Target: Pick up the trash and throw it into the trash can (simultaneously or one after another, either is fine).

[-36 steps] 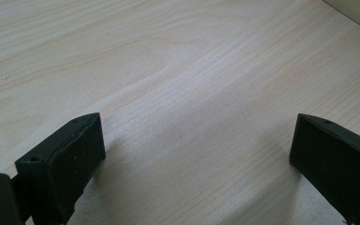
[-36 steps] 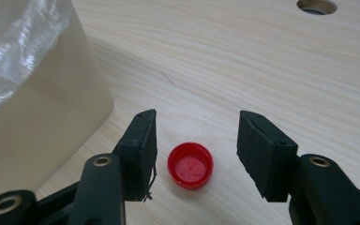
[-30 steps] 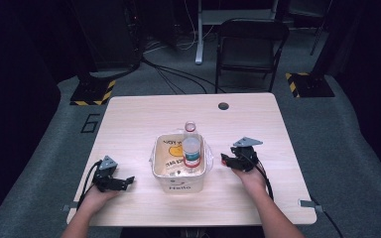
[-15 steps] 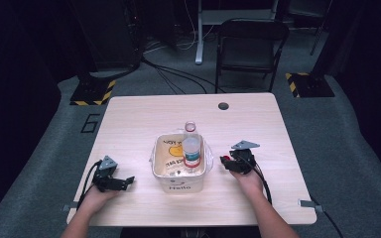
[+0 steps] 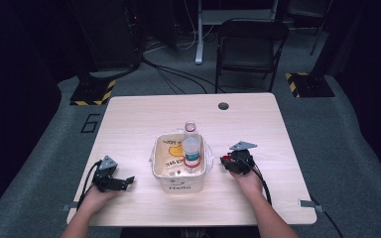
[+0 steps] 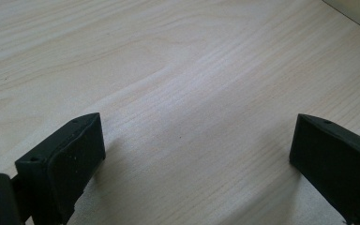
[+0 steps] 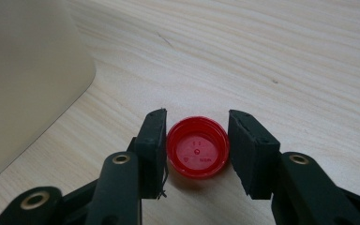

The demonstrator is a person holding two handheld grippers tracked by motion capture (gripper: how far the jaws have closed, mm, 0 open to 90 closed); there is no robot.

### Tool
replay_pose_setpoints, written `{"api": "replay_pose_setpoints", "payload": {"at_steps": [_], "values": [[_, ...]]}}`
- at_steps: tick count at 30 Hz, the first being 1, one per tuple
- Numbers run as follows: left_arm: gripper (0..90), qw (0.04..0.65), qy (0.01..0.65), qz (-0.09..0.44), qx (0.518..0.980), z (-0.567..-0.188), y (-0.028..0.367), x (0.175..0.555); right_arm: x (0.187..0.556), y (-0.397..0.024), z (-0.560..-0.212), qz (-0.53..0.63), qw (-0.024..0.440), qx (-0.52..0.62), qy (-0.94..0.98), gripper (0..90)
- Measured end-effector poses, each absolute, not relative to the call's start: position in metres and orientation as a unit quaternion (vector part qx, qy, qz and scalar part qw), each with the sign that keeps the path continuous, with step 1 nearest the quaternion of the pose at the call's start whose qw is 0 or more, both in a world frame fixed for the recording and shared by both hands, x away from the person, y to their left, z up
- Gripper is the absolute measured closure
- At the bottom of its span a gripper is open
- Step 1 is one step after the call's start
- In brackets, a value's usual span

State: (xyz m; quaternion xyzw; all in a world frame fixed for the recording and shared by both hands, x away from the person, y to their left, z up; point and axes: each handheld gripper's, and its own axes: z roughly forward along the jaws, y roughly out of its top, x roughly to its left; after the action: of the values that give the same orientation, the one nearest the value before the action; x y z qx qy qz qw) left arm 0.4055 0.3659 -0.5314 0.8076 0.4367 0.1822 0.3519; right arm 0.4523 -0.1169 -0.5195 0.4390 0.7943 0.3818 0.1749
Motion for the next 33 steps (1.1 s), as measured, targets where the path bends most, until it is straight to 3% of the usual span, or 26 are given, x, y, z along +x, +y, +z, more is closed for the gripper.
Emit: {"api": "replay_pose_setpoints", "payload": {"at_steps": [33], "values": [[3.4,0.352,0.437,0.182,0.808,-0.531,0.366,0.405,0.440,-0.125,-0.487,0.398,0.166,0.411,0.803,58.0]]}}
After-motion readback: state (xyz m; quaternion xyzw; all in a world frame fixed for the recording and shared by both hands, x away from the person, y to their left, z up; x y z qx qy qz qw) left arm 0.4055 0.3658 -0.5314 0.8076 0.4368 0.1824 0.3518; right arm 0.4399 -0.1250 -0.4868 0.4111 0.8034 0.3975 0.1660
